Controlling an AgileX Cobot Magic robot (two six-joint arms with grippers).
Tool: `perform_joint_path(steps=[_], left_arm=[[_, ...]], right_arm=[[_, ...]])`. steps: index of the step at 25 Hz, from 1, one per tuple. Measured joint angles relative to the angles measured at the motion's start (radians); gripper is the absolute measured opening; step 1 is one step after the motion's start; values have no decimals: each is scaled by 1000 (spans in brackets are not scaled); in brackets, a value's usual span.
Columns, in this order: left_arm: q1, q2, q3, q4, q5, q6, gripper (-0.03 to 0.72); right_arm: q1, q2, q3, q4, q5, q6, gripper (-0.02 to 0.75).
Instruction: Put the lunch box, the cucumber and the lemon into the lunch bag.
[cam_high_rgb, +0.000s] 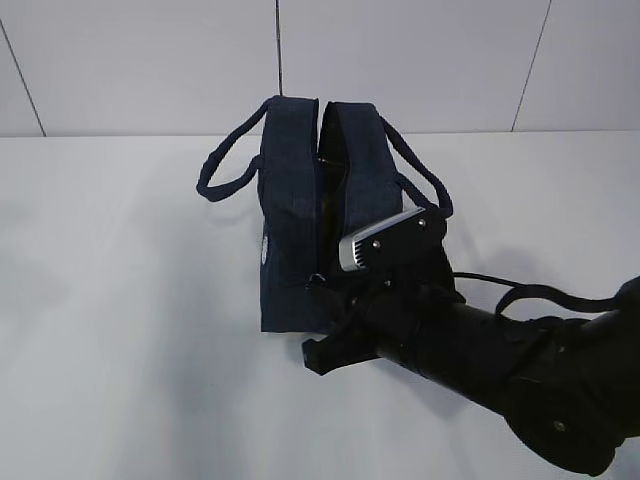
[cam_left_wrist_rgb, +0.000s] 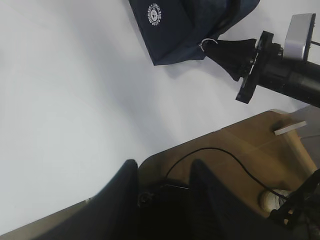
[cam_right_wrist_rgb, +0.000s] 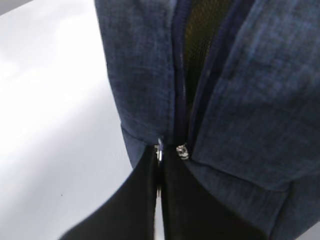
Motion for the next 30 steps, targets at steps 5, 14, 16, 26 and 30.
perform_joint_path(steps=[5, 14, 16, 26, 30], left_arm=[[0, 0, 0, 0, 0, 7, 237], [0, 0, 0, 0, 0, 19, 237], [0, 0, 0, 0, 0, 21, 237], [0, 0, 0, 0, -7, 75, 239], [0, 0, 0, 0, -12, 95, 298]], right_arm=[[0, -59, 0, -2, 31, -17, 0], [0, -126, 0, 5, 52, -65, 0], [0, -128, 0, 9, 52, -85, 0], [0, -194, 2, 42, 44, -149, 0], [0, -213, 2, 47, 42, -168, 0]])
